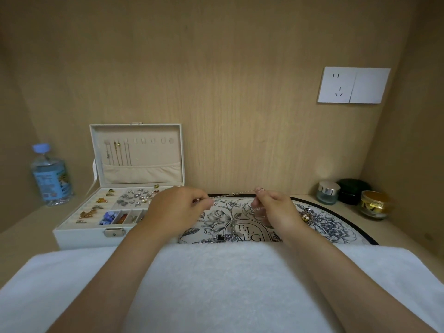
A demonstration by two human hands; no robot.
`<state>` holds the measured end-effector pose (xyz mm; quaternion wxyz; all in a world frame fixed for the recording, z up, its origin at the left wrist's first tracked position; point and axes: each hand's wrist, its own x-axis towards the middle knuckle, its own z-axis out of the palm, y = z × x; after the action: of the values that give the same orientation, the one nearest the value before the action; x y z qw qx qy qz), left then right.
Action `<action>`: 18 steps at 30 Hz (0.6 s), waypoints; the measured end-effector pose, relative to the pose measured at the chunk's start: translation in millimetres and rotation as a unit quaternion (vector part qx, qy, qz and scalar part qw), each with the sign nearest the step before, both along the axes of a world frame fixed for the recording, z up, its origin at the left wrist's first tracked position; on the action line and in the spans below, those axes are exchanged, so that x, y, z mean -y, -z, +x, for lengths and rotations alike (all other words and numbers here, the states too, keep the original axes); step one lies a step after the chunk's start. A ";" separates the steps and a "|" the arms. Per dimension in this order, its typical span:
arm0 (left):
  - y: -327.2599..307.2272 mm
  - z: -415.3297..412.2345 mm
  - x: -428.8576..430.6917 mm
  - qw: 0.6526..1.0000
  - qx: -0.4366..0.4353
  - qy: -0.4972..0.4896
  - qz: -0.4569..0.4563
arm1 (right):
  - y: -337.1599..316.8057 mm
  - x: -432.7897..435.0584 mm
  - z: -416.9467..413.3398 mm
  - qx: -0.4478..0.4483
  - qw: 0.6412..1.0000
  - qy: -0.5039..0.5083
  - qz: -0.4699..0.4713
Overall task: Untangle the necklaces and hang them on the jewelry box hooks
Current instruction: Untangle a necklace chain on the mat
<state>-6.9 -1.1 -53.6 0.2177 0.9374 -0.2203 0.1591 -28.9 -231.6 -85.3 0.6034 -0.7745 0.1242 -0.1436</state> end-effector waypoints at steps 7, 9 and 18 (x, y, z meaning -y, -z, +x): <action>-2.0 35.6 37.9 0.999 -0.018 -0.009 -0.051 | -4.1 12.7 6.8 -0.033 0.987 -0.046 0.151; 1.0 50.5 51.6 0.990 -0.048 -0.012 -0.133 | -1.4 17.6 10.7 -0.016 0.982 -0.056 0.181; 26.8 64.1 77.8 0.982 -0.108 -0.016 -0.155 | 16.4 24.5 22.0 -0.023 0.998 -0.012 -0.060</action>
<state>57.2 -79.0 -80.4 0.3799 0.9075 -0.1534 0.0923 -6.9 -256.1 -101.7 0.5546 -0.8138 0.1199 -0.1257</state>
